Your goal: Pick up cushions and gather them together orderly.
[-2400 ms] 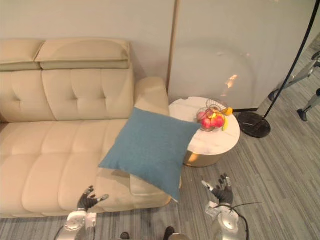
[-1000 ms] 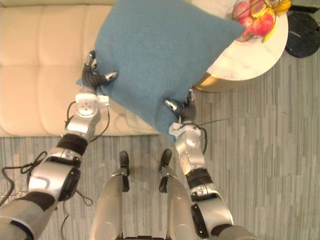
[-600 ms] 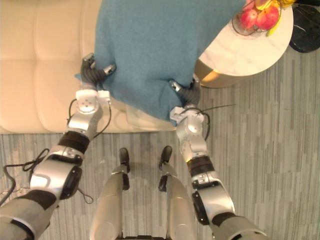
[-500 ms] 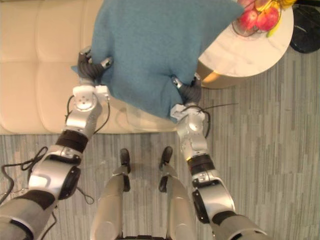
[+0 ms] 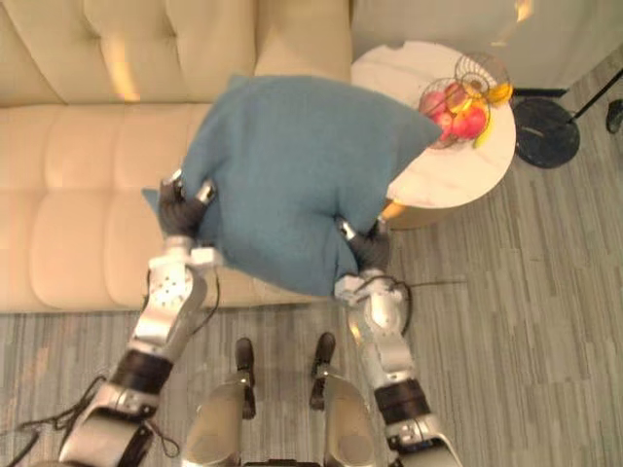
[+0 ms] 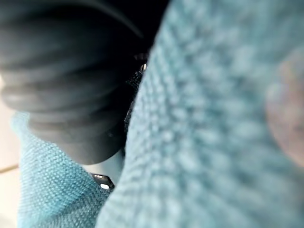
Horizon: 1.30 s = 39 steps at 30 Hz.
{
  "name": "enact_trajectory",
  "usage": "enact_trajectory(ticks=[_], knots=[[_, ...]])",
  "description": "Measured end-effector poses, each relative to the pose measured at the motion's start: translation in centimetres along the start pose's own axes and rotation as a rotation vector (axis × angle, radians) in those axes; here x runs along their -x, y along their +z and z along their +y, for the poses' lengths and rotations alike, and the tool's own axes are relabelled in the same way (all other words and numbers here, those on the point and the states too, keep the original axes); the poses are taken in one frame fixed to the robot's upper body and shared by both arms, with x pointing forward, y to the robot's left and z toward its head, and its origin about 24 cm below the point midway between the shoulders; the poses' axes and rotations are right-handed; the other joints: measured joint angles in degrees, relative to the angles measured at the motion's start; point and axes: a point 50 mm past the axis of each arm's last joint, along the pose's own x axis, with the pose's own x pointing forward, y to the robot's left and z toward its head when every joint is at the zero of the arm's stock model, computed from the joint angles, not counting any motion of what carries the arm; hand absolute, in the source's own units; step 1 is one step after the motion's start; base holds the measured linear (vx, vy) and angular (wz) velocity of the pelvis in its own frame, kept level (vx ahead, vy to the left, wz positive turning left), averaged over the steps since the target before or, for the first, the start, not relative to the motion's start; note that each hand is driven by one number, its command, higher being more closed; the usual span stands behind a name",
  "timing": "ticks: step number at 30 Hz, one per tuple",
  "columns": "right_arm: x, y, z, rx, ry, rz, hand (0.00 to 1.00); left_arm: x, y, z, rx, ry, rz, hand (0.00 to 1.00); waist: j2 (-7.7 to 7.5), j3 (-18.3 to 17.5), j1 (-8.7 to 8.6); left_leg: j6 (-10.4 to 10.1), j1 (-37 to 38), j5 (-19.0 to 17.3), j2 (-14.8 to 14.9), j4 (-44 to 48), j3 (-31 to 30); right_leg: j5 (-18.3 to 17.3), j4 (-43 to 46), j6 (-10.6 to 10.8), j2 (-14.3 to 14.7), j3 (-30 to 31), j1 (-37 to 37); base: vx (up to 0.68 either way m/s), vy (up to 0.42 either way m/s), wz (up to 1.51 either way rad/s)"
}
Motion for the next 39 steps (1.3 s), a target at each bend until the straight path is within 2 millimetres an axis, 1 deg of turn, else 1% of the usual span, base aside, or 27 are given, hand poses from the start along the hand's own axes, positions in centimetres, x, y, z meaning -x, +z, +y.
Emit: enact_trajectory(ticks=[2, 3, 4, 5, 7, 10, 13, 14, 16, 18, 20, 21, 23, 24, 26, 27, 28, 29, 31, 32, 33, 34, 35, 36, 37, 38, 39], knots=[[1.0, -0.5, 0.0, 0.026, 0.012, 0.019, 1.00, 1.5, -0.7, 0.5, 0.015, 0.019, 0.034, 1.00, 0.52, -1.79, 0.05, 0.09, 1.48, 0.09, -0.18, -1.32, -0.19, -0.05, -0.95, 0.09, 0.00, -0.56, 1.46, 0.12, 0.022, 0.13], [1.9, -0.7, -0.2, 0.041, 0.016, 0.030, 1.00, 2.9, -1.2, 0.8, 0.038, 0.040, 0.069, 1.00, 0.95, -3.24, 0.04, 0.09, 3.27, 0.10, -0.40, -2.37, -0.39, -0.30, -1.74, 0.48, -0.04, -0.87, 3.31, 0.13, 0.022, 0.13], [2.2, -0.7, -0.3, 0.054, 0.019, 0.032, 1.00, 3.4, -1.4, 0.9, 0.045, 0.047, 0.080, 1.00, 1.11, -3.88, 0.03, 0.09, 3.83, 0.10, -0.47, -2.74, -0.50, -0.38, -1.96, 0.60, -0.06, -1.02, 3.90, 0.12, 0.022, 0.17], [2.8, -0.7, -0.4, 0.071, 0.021, 0.033, 1.00, 4.5, -1.7, 1.1, 0.063, 0.061, 0.104, 1.00, 1.43, -5.64, 0.03, 0.10, 4.84, 0.10, -0.71, -3.40, -0.93, -0.52, -2.67, 0.81, -0.11, -1.46, 5.15, 0.08, 0.019, 0.18], [3.3, -0.4, -0.3, 0.114, 0.035, 0.017, 1.00, 5.8, -1.6, 1.2, 0.078, 0.066, 0.113, 1.00, 1.61, -7.52, 0.05, 0.11, 6.55, 0.08, -1.00, -4.06, -1.60, -0.61, -3.82, 0.98, -0.15, -2.14, 7.54, 0.08, 0.024, 0.20], [3.6, 0.1, 0.0, 0.159, 0.054, -0.009, 1.00, 7.0, -1.1, 1.4, 0.093, 0.073, 0.107, 1.00, 1.62, -9.41, 0.59, 0.15, 8.56, 0.06, -1.22, -4.82, -2.12, -0.43, -5.21, 1.25, -0.12, -2.62, 10.01, 0.04, 0.019, 0.13], [3.7, 0.3, 0.1, 0.194, 0.063, -0.023, 1.00, 7.5, -1.0, 1.4, 0.102, 0.074, 0.102, 1.00, 1.74, -10.96, 0.81, 0.58, 8.48, -0.30, -1.44, -3.97, -3.12, -0.31, -5.95, 1.42, -0.24, -3.42, 11.21, 0.01, 0.017, 0.18], [3.7, 0.3, 0.0, 0.198, 0.061, -0.024, 1.00, 7.6, -1.0, 1.4, 0.102, 0.071, 0.103, 1.00, 1.77, -10.97, 1.06, 0.78, 8.01, -1.21, -1.50, -2.25, -3.70, -0.26, -6.17, 1.49, -0.29, -3.98, 12.03, -0.03, 0.018, 0.35], [3.7, 0.4, -0.1, 0.226, 0.058, -0.029, 1.00, 7.6, -1.1, 1.1, 0.105, 0.061, 0.106, 1.00, 2.04, -11.13, 1.08, 0.74, 4.99, -3.32, -1.58, 2.83, -5.99, -0.33, -6.34, 1.52, -0.26, -5.99, 13.09, -0.08, 0.016, 0.54], [3.6, 0.7, -0.6, 0.268, 0.047, -0.041, 1.00, 7.6, -1.1, 0.4, 0.115, 0.036, 0.107, 1.00, 2.87, -11.42, 0.75, 0.48, -0.03, -5.00, -1.79, 8.73, -9.88, -0.61, -6.32, 1.60, -0.02, -10.16, 13.15, -0.09, 0.010, 0.88], [3.6, 0.7, -0.8, 0.275, 0.031, -0.043, 1.00, 7.5, -1.1, 0.2, 0.117, 0.029, 0.106, 1.00, 3.22, -11.45, 1.32, 0.34, -1.74, -5.73, -1.77, 9.04, -11.19, -1.21, -6.24, 1.71, -0.09, -12.51, 13.09, -0.09, 0.022, 0.67], [3.6, 0.7, -0.8, 0.275, 0.020, -0.045, 1.00, 7.5, -1.1, 0.2, 0.118, 0.029, 0.106, 1.00, 3.29, -11.48, 2.13, 1.20, -2.16, -6.43, -0.87, 8.89, -8.95, -0.91, -6.39, 1.57, -0.21, -13.22, 13.18, -0.06, 0.009, 0.67], [3.4, 0.9, -0.9, 0.280, 0.011, -0.054, 1.00, 7.6, -1.1, 0.0, 0.124, 0.023, 0.107, 1.00, 3.70, -11.72, 1.34, 2.59, -3.78, -6.35, 2.57, 9.83, -2.03, -0.58, -6.56, 1.46, -1.36, -16.91, 13.49, -0.01, 0.064, 0.76], [3.1, 0.9, -0.9, 0.285, 0.006, -0.055, 1.00, 7.6, -1.2, -0.1, 0.126, 0.022, 0.111, 1.00, 3.76, -11.75, 1.47, 3.59, -4.18, -6.29, 4.88, 10.21, 3.95, -0.45, -6.53, 1.67, -2.46, -18.00, 13.32, 0.02, 0.124, 0.50], [2.7, 1.0, -0.8, 0.292, 0.009, -0.062, 1.00, 7.6, -1.2, -0.1, 0.127, 0.022, 0.112, 1.00, 4.38, -12.14, 1.18, 3.83, -4.45, -5.13, 6.54, 9.94, 7.11, 0.07, -6.64, 2.51, -3.26, -18.05, 13.00, 0.05, 0.197, 0.23], [2.3, 0.9, -0.9, 0.300, 0.008, -0.062, 1.00, 7.6, -1.3, 0.0, 0.124, 0.023, 0.115, 1.00, 4.77, -12.45, 0.86, 2.25, -4.38, -2.68, 6.22, 9.27, 8.15, 0.66, -6.65, 3.43, -3.90, -17.94, 12.79, 0.09, 0.325, 0.14], [2.2, 0.8, -0.9, 0.310, 0.004, -0.060, 1.00, 7.6, -1.4, 0.0, 0.118, 0.019, 0.120, 1.00, 4.26, -12.70, 0.78, 2.12, -4.43, -2.28, 4.16, 9.30, 8.09, 1.44, -6.79, 4.47, -5.72, -16.61, 12.39, 0.09, 0.310, 0.19], [2.1, 0.9, -1.0, 0.315, 0.000, -0.064, 1.00, 7.5, -1.6, -0.1, 0.117, 0.014, 0.126, 1.00, 4.01, -12.75, 0.59, 2.36, -4.85, -2.45, 3.14, 9.89, 7.90, 1.61, -6.86, 4.79, -6.68, -15.60, 12.37, 0.09, 0.336, 0.35], [1.8, 1.4, -1.5, 0.335, -0.024, -0.083, 1.00, 7.5, -2.0, -0.7, 0.134, -0.006, 0.148, 1.00, 3.84, -12.83, 0.10, 4.37, -7.50, -3.90, -0.02, 12.98, 6.34, 2.39, -7.30, 7.08, -9.59, -14.74, 12.47, 0.06, 0.316, 0.49], [1.7, 1.5, -1.6, 0.337, -0.028, -0.085, 1.00, 7.5, -2.1, -0.8, 0.135, -0.011, 0.152, 1.00, 3.85, -12.83, 0.14, 4.77, -8.24, -4.68, -0.53, 14.14, 6.28, 2.47, -7.30, 7.70, -10.21, -14.76, 12.38, 0.03, 0.279, 0.25], [1.5, 1.5, -1.7, 0.342, -0.032, -0.083, 1.00, 7.7, -2.4, -1.0, 0.133, -0.017, 0.165, 1.00, 3.99, -12.91, 0.47, 5.04, -9.82, -6.96, -1.00, 17.39, 6.29, 2.33, -6.43, 8.45, -11.37, -14.64, 11.79, 0.02, 0.299, -0.15], [1.4, 1.1, -2.0, 0.349, -0.039, -0.063, 1.00, 8.0, -2.9, -1.0, 0.126, -0.021, 0.191, 1.00, 4.11, -12.89, 1.06, 5.54, -10.46, -10.11, -1.38, 20.86, 6.64, 0.37, -2.36, 7.55, -13.20, -13.30, 10.31, 0.02, 0.320, -0.21], [1.4, 0.8, -2.1, 0.353, -0.043, -0.051, 1.00, 8.1, -3.2, -0.9, 0.123, -0.021, 0.204, 1.00, 4.14, -12.89, 1.07, 5.72, -10.35, -11.38, -1.66, 21.38, 6.91, -0.49, 0.07, 6.24, -14.02, -12.78, 9.56, 0.03, 0.345, -0.26], [1.5, 0.3, -2.4, 0.360, -0.051, -0.023, 1.00, 8.3, -3.7, -0.8, 0.118, -0.017, 0.228, 1.00, 4.05, -12.83, 1.02, 7.14, -9.22, -12.47, -2.44, 21.25, 8.00, -1.84, 6.95, 0.68, -16.00, -11.44, 6.61, 0.06, 0.357, -0.27], [1.6, -0.2, -2.5, 0.363, -0.059, 0.008, 1.00, 8.6, -4.0, -0.4, 0.105, -0.023, 0.249, 1.00, 3.93, -12.75, 1.07, 8.44, -7.35, -13.25, -3.38, 20.33, 9.27, -1.61, 15.05, -3.33, -17.74, -7.56, 2.56, 0.08, 0.357, -0.28], [1.6, -0.4, -2.6, 0.361, -0.062, 0.017, 1.00, 8.7, -4.1, -0.3, 0.099, -0.028, 0.252, 1.00, 3.91, -12.71, 0.92, 8.72, -6.84, -13.45, -3.70, 20.08, 9.33, -2.73, 17.60, -2.24, -17.59, -5.59, 1.49, 0.10, 0.328, -0.14], [1.7, -0.8, -2.6, 0.359, -0.064, 0.033, 1.00, 8.8, -4.2, 0.0, 0.086, -0.040, 0.260, 1.00, 3.82, -12.66, 0.38, 9.26, -5.57, -13.79, -4.25, 19.32, 9.30, -5.53, 21.47, 0.57, -16.00, -2.45, 0.16, 0.11, 0.256, 0.08]])
